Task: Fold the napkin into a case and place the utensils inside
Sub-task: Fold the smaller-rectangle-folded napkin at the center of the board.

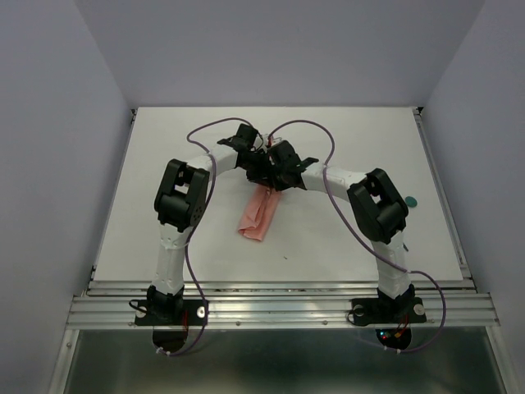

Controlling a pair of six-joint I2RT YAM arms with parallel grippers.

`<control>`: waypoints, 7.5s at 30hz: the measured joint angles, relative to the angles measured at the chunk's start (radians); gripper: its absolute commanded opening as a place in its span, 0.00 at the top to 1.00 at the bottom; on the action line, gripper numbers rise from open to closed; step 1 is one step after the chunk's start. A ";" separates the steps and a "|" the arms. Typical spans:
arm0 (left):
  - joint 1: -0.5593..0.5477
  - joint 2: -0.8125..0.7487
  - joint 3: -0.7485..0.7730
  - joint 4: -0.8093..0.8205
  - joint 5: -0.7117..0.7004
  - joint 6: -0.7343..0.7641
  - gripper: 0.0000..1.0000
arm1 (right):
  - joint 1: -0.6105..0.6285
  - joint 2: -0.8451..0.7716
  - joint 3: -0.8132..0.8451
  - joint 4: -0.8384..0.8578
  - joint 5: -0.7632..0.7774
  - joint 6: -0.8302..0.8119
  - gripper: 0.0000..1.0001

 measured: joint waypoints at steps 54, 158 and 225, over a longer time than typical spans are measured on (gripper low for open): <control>0.016 -0.051 -0.026 -0.128 -0.087 0.122 0.63 | -0.072 -0.060 -0.118 0.176 -0.176 0.366 0.99; -0.066 -0.025 0.079 -0.256 -0.292 0.076 1.00 | -0.073 -0.100 -0.164 0.231 -0.285 0.425 0.99; -0.078 0.025 0.158 -0.242 -0.272 -0.023 1.00 | -0.081 -0.101 -0.167 0.246 -0.298 0.420 0.99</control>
